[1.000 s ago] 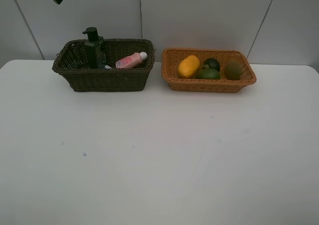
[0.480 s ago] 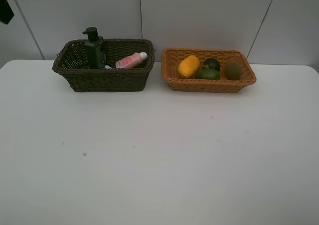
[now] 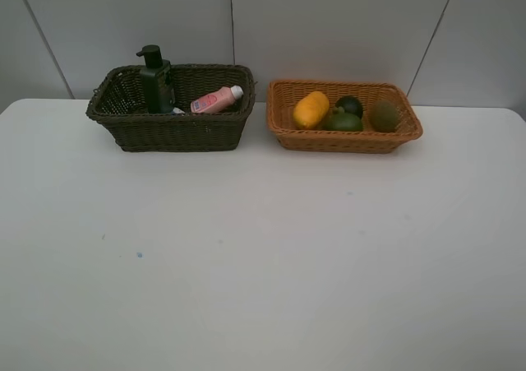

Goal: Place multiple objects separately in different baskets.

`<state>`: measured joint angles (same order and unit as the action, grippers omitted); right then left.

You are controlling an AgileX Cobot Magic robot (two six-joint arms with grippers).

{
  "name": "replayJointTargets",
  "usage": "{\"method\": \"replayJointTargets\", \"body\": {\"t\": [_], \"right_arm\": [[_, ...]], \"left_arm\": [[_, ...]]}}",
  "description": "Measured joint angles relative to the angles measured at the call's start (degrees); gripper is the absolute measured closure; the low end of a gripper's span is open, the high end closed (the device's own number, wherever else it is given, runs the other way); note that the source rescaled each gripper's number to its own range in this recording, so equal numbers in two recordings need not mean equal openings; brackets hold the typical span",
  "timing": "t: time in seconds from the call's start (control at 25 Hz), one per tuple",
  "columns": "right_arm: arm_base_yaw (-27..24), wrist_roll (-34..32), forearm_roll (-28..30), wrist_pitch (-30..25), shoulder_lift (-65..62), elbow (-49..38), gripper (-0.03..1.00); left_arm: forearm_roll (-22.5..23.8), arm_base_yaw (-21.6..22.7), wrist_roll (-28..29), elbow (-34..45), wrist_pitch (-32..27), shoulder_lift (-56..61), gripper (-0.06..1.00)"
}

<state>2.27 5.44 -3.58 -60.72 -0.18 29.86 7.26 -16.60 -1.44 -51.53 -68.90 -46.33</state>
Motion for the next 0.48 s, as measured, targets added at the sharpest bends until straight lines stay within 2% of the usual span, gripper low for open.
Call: {"method": "replayJointTargets", "body": {"t": [0.32, 0.48], "right_arm": [[0.0, 0.0, 0.0, 0.0, 0.0, 0.0, -0.03], [0.0, 0.0, 0.0, 0.0, 0.0, 0.0, -0.03]], "left_arm": [[-5.5, 0.5, 0.0, 14.0, 0.5, 11.4, -0.06], [-6.4, 0.7, 0.0, 19.6, 6.5, 18.2, -0.06]]}}
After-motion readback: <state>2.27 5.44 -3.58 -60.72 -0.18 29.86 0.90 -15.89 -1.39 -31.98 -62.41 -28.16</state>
